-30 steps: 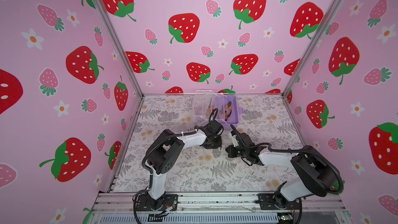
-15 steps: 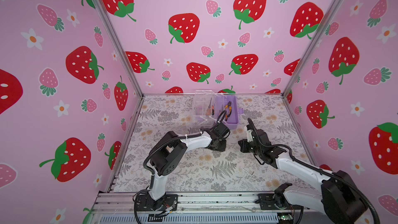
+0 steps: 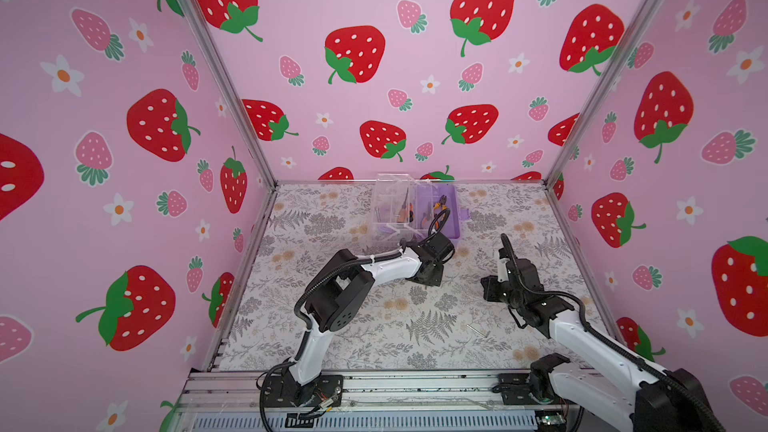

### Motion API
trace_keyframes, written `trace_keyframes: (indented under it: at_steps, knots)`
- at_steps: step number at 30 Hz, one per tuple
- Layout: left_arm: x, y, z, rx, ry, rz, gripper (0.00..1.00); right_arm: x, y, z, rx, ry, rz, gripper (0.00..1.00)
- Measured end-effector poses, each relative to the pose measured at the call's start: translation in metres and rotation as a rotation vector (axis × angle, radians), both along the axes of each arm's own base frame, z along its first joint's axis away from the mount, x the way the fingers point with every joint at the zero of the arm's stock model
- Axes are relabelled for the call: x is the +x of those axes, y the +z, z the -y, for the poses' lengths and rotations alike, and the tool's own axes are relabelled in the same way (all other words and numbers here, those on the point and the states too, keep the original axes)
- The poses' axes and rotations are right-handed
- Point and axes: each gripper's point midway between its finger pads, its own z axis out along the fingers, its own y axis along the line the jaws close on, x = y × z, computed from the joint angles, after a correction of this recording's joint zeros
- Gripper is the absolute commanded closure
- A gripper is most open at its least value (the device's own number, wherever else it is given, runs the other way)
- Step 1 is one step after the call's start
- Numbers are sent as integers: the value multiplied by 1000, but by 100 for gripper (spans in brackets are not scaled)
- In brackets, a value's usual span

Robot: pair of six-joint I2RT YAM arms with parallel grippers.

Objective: Pack the tool kit

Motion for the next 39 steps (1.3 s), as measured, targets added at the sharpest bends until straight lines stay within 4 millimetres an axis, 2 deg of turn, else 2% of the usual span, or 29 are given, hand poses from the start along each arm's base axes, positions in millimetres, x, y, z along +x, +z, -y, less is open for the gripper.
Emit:
trace_keyframes:
  at_steps: [3,5,15,18,21,25,28,30,32,33,36,39]
  knots:
    - [0,0,-1,15,2,4,98,1,0,6,0,-13,1,85]
    - [0,1,0,20,3,5,100,1,1,8,2,-17,3,85]
    - [-5,2,-2,39,-2,-15,100,-2,-6,14,8,-25,-17,85]
    - [-7,8,-4,36,-3,-24,100,-4,-4,16,11,-28,-8,85]
    - [-5,35,-7,-2,4,-1,100,-6,0,18,18,-31,12,85]
    - [11,94,-15,-98,40,88,100,-6,6,20,23,-38,35,84]
    - [22,130,-25,-153,73,152,100,-7,6,20,22,-39,34,84]
    - [26,142,-31,-170,87,170,100,-7,5,20,21,-39,30,82]
    - [26,145,-32,-176,91,174,100,-7,4,21,20,-40,28,82]
    - [26,144,-31,-180,88,171,97,-8,3,21,19,-40,25,81]
    - [17,134,-24,-193,50,139,73,-8,0,20,18,-35,11,80]
    - [5,119,-8,-195,-21,100,66,-9,-4,18,19,-28,-5,80]
